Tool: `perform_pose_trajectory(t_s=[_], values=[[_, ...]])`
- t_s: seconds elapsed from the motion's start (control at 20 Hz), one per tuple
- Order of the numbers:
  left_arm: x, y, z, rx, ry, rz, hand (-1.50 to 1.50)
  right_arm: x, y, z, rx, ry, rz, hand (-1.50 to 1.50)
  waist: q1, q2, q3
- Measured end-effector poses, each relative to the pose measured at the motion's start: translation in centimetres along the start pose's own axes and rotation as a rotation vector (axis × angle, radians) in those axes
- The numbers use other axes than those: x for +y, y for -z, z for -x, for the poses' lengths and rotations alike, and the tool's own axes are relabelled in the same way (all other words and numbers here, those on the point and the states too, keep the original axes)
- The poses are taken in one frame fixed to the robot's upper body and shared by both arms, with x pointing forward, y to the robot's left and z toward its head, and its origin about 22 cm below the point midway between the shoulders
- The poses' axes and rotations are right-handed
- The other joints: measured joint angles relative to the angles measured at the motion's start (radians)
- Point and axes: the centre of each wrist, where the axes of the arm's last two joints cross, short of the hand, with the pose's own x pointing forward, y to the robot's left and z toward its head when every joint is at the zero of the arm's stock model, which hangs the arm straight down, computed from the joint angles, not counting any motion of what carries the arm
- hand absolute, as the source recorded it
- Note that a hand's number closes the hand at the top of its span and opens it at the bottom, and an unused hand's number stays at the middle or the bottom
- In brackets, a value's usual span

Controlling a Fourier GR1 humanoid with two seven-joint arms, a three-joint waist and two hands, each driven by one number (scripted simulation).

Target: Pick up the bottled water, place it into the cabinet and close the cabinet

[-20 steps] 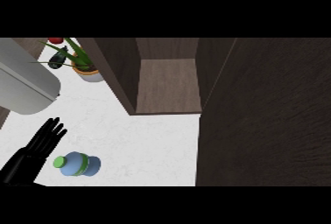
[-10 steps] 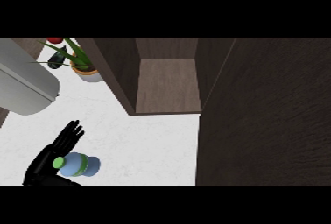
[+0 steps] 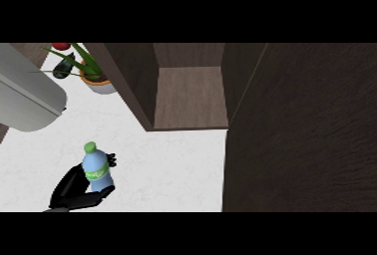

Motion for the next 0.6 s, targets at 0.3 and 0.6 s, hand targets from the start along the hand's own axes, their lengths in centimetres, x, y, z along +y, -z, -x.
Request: perform_pose_trajectory(t_s=[0.3,0.6], values=[[-0.5,0.6,1.0,-0.048,0.114,0.003,1.50,0.1,-0.5,0.0,-0.002,0.005,0.001,-1.50,0.000,-0.001,0.001],[-1.2,1.5,1.2,-0.160,0.244,-0.004,1.50,0.2,-0.7,0.0,0.003,0.005,0.006,-1.50,0.006,-0.001,0.003]])
